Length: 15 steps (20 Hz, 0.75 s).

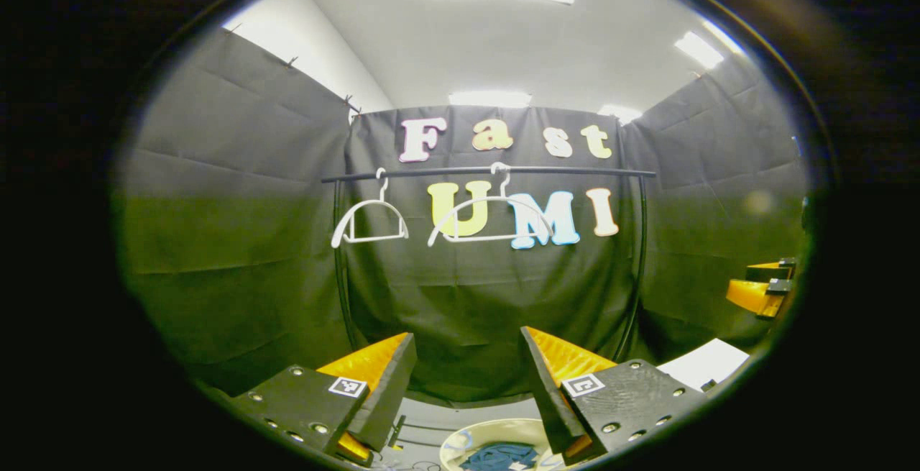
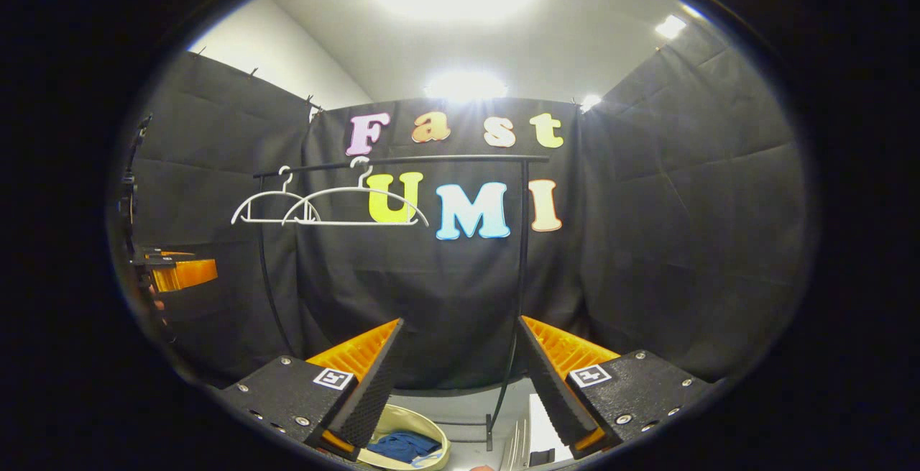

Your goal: Grasp the clothes on the hanger with both hands and then place them into the laundry hamper below.

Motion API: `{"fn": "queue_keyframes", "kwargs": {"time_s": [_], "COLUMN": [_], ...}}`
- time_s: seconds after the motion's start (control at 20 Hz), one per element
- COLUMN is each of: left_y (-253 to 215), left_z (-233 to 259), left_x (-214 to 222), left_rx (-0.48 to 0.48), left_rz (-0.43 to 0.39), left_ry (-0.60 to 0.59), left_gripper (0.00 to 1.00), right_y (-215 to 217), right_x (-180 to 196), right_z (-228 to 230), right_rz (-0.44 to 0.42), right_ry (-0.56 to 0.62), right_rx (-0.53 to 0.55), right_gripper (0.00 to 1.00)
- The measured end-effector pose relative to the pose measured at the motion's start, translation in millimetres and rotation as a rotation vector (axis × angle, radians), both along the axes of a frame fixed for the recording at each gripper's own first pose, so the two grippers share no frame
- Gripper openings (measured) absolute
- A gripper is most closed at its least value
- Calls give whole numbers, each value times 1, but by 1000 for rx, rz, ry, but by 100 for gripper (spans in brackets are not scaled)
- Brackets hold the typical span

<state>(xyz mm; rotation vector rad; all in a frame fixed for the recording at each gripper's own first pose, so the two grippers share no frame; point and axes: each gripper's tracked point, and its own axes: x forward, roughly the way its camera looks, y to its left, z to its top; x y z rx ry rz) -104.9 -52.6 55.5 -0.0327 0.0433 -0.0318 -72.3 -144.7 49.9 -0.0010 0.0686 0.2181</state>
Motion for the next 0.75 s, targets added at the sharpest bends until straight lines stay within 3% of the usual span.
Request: {"fn": "queue_keyframes", "kwargs": {"time_s": [0.35,0.75], "left_y": [-4,-9], "left_z": [11,21], "left_x": [-34,-58], "left_rx": [-20,-9], "left_rz": [21,26], "left_ry": [-19,-50], "left_gripper": [87,87], "right_y": [-19,-40], "right_x": [-30,-39], "right_z": [7,14], "right_rz": [-29,-75], "right_ry": [-49,-53], "right_rx": [18,42], "right_gripper": [93,93]}}
